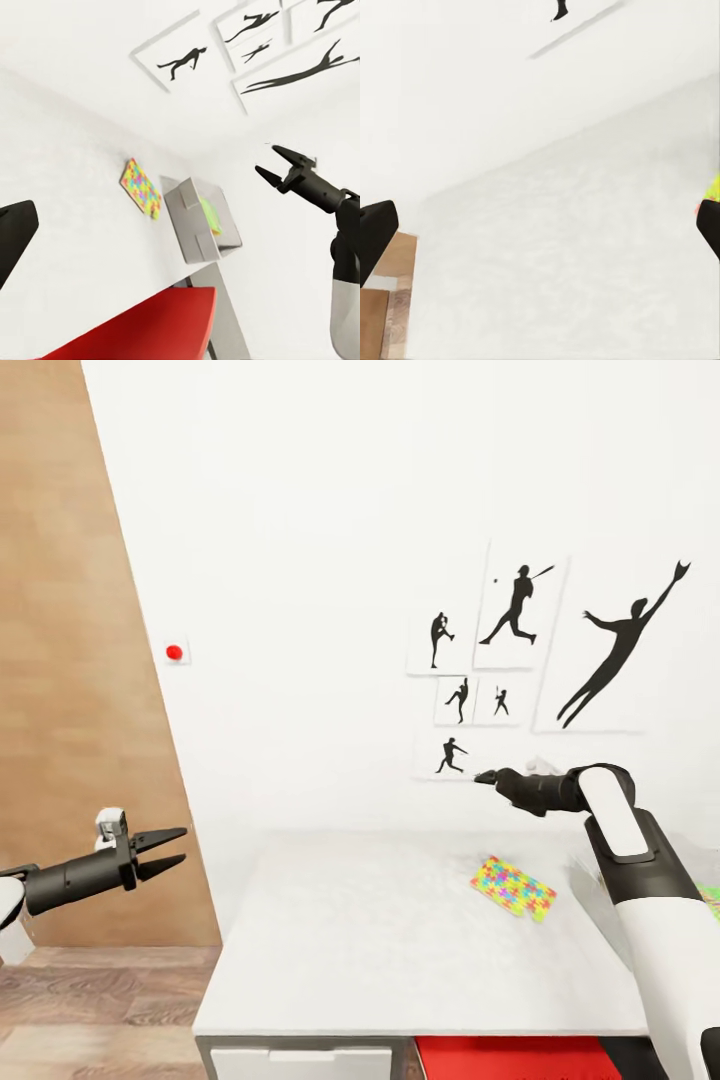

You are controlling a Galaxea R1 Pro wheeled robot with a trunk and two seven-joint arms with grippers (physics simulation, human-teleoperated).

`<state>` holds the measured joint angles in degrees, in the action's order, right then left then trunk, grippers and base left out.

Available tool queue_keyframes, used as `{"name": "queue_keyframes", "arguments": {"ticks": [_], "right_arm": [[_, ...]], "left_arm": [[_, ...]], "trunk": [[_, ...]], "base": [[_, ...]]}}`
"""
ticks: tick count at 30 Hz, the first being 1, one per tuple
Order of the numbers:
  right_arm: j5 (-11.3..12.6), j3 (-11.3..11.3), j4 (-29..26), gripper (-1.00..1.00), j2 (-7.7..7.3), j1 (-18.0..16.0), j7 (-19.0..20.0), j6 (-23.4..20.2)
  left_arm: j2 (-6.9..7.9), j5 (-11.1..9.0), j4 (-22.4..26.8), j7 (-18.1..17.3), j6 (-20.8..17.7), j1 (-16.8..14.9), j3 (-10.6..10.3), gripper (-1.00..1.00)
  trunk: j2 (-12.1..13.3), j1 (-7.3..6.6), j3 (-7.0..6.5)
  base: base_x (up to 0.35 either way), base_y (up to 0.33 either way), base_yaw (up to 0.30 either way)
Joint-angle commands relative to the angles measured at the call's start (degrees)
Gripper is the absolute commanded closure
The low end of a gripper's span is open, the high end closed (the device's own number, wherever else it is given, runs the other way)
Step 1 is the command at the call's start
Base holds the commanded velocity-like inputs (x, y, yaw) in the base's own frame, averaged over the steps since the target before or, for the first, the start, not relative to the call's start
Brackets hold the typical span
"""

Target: Put all the toys in the child's room - the three board games (two on the bed and one on the table), the two jigsaw puzzles on the table, and the tennis ball on the table - inside the toy box on the table in the child's room.

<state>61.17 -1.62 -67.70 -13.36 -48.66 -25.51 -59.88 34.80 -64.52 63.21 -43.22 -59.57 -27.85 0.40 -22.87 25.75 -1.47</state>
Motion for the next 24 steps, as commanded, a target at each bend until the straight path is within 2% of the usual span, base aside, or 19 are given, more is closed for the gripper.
{"name": "queue_keyframes", "arguments": {"ticks": [1, 8, 24], "right_arm": [[0.61, -0.03, -0.03, -1.0, 0.0, -0.03, -0.84, -0.12], [0.7, -0.11, -0.06, -1.0, 0.02, -0.03, -2.13, -0.12], [0.6, 0.12, -0.12, -1.0, 0.21, -0.03, -2.43, -0.12]], "left_arm": [[0.01, 0.19, -0.02, -0.29, -0.2, -0.02, 0.04, -1.0], [0.01, 0.22, -0.02, -0.29, -0.2, -0.02, 0.04, -1.0], [0.01, 0.19, -0.02, -0.29, -0.2, -0.02, 0.04, -1.0]], "trunk": [[-0.05, 0.03, 0.03], [-0.05, 0.03, 0.03], [-0.05, 0.03, 0.03]], "base": [[0.062, 0.0, -0.276], [0.034, 0.003, -0.121], [0.034, 0.013, -0.008]]}}
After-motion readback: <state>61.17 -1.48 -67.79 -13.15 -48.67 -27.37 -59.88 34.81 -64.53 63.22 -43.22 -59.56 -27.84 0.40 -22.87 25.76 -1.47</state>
